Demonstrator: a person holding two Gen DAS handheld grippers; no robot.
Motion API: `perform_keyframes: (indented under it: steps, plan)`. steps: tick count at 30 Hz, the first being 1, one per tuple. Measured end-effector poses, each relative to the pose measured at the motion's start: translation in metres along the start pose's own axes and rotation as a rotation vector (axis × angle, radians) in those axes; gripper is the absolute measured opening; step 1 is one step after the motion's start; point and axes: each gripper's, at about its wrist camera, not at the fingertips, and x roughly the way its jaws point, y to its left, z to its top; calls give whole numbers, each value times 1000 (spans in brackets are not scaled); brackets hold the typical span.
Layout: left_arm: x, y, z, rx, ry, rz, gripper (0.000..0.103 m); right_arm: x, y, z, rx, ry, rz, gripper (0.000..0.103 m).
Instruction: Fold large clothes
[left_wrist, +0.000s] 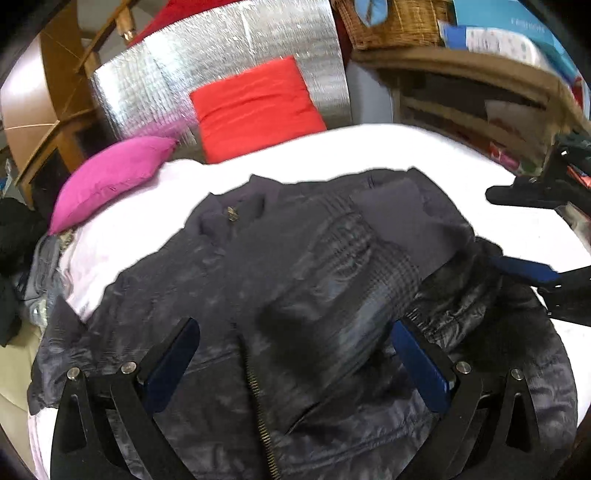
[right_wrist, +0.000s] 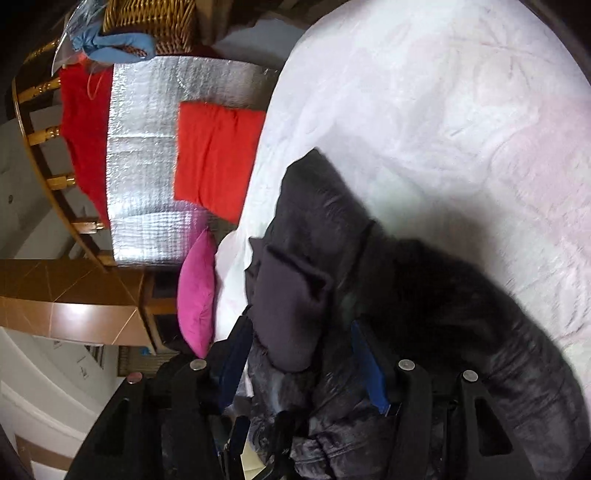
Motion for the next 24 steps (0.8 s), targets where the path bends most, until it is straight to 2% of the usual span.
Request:
perform_keyframes:
  steps: [2,4,6,7,9,10,11,13,17,20,24]
  plan:
    - [5,-7,0,-2,11,-28,103,-1,-3,3,6,-15,-16,59]
    - [7,-11,-1,7,7,-49,90,-1,-6,5,18,-8,-5,59]
    - [9,-13,-1,26,14,-67,55,-2,-9,6,16,-6,-6,59]
    - [11,-15,-2,28,18,-74,49,-1,-9,6,16,-7,-7,59]
    - [13,-9,-3,14,14,-93,29,-1,-10,5,16,-6,-9,59]
    - [11,-5,-3,-1,12,-104,25,0,-10,4,15,-4,-9,59]
    - [11,-1,-3,-18,10,-116,15,1,-9,3,10,-1,-12,59]
    - [4,14,-1,-75,-3,-151,12,2,-7,0,-5,1,-21,59]
    - [-5,38,-4,-134,-11,-154,11,4,-3,-3,-29,-3,-37,59]
    - [-9,62,-16,-201,25,-184,11,6,-2,-5,-35,2,-39,59]
    - [-8,90,-35,-283,88,-175,15,10,-5,-6,-30,10,-44,58]
